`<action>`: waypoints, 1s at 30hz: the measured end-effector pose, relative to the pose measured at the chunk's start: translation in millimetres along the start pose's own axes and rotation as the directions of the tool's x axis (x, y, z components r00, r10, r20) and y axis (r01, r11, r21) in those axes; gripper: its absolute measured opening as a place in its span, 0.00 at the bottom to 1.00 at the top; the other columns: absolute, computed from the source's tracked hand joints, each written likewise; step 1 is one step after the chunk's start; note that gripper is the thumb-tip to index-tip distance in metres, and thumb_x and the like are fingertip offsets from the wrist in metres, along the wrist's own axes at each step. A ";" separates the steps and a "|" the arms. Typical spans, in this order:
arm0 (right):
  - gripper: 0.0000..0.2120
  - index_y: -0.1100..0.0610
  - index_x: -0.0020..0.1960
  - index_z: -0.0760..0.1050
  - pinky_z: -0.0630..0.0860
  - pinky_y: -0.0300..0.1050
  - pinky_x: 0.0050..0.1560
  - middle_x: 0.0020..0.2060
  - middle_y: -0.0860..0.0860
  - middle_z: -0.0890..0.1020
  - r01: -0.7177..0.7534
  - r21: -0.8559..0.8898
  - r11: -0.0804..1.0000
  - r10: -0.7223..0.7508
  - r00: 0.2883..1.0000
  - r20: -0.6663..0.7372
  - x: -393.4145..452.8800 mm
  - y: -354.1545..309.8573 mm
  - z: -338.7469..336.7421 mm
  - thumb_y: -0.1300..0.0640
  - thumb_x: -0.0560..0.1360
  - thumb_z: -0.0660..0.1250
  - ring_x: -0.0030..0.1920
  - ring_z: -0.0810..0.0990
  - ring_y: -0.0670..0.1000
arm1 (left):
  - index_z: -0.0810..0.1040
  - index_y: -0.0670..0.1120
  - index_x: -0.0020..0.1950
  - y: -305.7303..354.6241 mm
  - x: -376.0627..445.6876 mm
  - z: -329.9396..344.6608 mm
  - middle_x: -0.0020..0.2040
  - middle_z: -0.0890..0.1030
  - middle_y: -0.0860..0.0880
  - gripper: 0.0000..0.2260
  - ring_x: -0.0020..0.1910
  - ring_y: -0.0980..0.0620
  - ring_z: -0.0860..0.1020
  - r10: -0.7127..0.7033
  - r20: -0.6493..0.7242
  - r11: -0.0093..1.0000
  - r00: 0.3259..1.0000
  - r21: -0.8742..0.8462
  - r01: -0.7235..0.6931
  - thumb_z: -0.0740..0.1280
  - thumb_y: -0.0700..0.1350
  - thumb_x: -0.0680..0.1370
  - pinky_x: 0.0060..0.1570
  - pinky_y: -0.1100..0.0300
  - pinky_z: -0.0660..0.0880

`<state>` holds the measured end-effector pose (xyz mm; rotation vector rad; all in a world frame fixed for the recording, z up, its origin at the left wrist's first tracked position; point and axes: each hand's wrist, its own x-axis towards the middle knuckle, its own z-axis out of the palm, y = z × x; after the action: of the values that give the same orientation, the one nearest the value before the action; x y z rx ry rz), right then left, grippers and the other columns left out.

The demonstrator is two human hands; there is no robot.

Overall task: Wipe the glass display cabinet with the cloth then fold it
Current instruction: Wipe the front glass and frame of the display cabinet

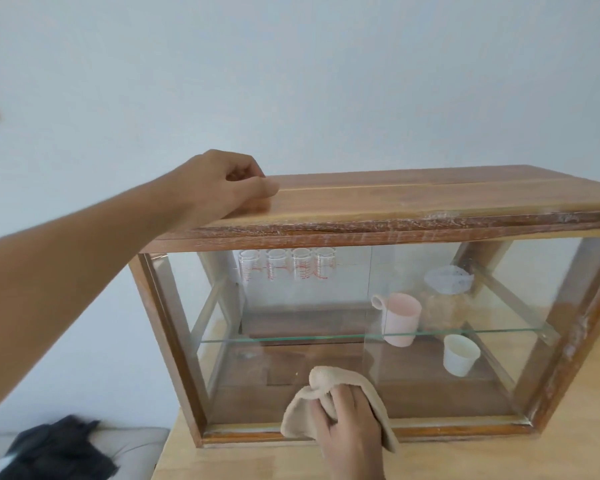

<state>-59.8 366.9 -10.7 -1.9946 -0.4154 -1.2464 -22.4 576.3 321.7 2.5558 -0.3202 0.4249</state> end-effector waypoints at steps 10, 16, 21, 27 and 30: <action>0.10 0.56 0.50 0.76 0.75 0.37 0.44 0.43 0.50 0.81 0.048 0.172 0.984 -0.036 0.997 -0.074 138.9 -76.5 -17.7 0.57 0.74 0.76 0.46 0.78 0.49 | 0.84 0.57 0.48 -0.8 -0.4 0.7 0.46 0.86 0.53 0.23 0.49 0.51 0.82 0.004 -0.018 1.000 1.000 0.010 -0.003 0.64 0.73 0.69 0.54 0.54 0.75; 0.09 0.54 0.51 0.75 0.73 0.38 0.44 0.43 0.50 0.81 0.082 0.091 0.993 -0.075 0.994 -0.077 130.6 -86.6 -7.7 0.57 0.75 0.74 0.45 0.76 0.48 | 0.83 0.57 0.48 -0.5 -3.1 1.4 0.47 0.85 0.54 0.23 0.51 0.53 0.80 0.018 -0.039 0.999 0.999 0.049 -0.016 0.61 0.73 0.72 0.63 0.44 0.73; 0.05 0.53 0.46 0.78 0.75 0.38 0.41 0.37 0.50 0.83 0.144 -0.012 0.990 -0.143 0.989 0.042 55.2 -69.4 19.3 0.53 0.75 0.72 0.39 0.79 0.49 | 0.82 0.58 0.48 -1.9 -1.8 0.8 0.48 0.83 0.56 0.22 0.55 0.44 0.78 -0.006 -0.047 0.996 0.999 0.088 0.010 0.60 0.73 0.74 0.64 0.40 0.71; 0.05 0.55 0.42 0.85 0.79 0.41 0.42 0.39 0.50 0.86 0.134 -0.071 0.988 -0.128 0.988 0.090 -0.6 -54.5 41.0 0.53 0.69 0.76 0.42 0.83 0.49 | 0.81 0.59 0.45 -6.8 4.0 2.9 0.41 0.82 0.58 0.24 0.55 0.41 0.78 -0.005 -0.043 0.996 0.999 0.093 0.009 0.58 0.75 0.71 0.62 0.39 0.72; 0.04 0.51 0.44 0.81 0.75 0.38 0.41 0.38 0.47 0.83 0.044 0.026 0.999 -0.045 0.998 0.053 18.6 -66.5 37.0 0.55 0.70 0.73 0.40 0.80 0.47 | 0.81 0.60 0.44 -11.3 8.8 4.0 0.43 0.83 0.57 0.24 0.56 0.40 0.78 -0.007 -0.051 0.995 0.999 0.100 0.012 0.57 0.76 0.69 0.63 0.39 0.71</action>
<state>-67.9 437.0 23.5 -2.0113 -0.5019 -1.2109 -9.9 582.3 316.4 2.6379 -0.2741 0.5133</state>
